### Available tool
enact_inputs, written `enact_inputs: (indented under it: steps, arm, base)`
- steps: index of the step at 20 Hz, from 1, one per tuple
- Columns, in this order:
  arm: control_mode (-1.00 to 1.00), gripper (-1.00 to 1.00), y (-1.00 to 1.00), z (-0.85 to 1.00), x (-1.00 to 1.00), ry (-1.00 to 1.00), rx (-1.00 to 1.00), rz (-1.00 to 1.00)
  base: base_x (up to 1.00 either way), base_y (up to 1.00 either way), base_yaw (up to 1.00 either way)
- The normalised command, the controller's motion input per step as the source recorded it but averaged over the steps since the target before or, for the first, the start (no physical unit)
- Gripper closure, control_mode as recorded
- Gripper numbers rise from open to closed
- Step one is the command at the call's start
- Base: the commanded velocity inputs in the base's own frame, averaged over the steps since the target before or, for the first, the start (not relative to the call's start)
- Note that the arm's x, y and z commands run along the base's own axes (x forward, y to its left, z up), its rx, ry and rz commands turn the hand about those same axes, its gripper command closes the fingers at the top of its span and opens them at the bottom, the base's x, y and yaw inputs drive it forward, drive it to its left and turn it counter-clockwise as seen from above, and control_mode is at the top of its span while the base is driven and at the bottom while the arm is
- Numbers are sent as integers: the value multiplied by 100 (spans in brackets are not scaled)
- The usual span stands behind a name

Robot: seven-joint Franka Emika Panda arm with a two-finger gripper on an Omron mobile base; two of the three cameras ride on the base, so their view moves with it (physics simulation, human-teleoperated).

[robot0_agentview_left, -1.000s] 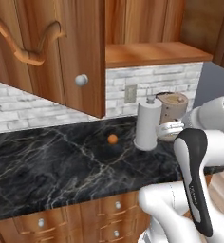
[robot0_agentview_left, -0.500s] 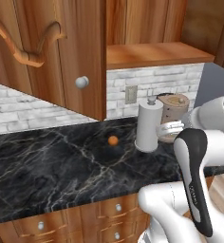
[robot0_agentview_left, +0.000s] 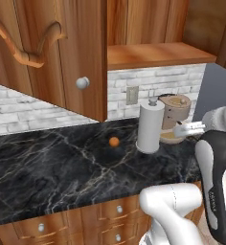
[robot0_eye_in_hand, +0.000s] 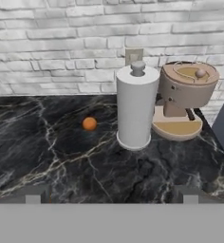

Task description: Close all open cabinet doors.

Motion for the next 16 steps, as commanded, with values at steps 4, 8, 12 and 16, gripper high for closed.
enact_inputs:
  steps: [4,8,12,16]
  arm:
    - [-100,-100,-70,-25,-41,-33,0,0]
    - [-100,-100,-50,-36,-1,-20,1,3]
    - [-100,-100,-24,-37,0,-5,0,5]
    - [-100,-100,-12,-59,-14,-9,0,2]
  base:
    - [0,0,0]
    - [0,0,0]
    - [0,0,0]
    - [0,0,0]
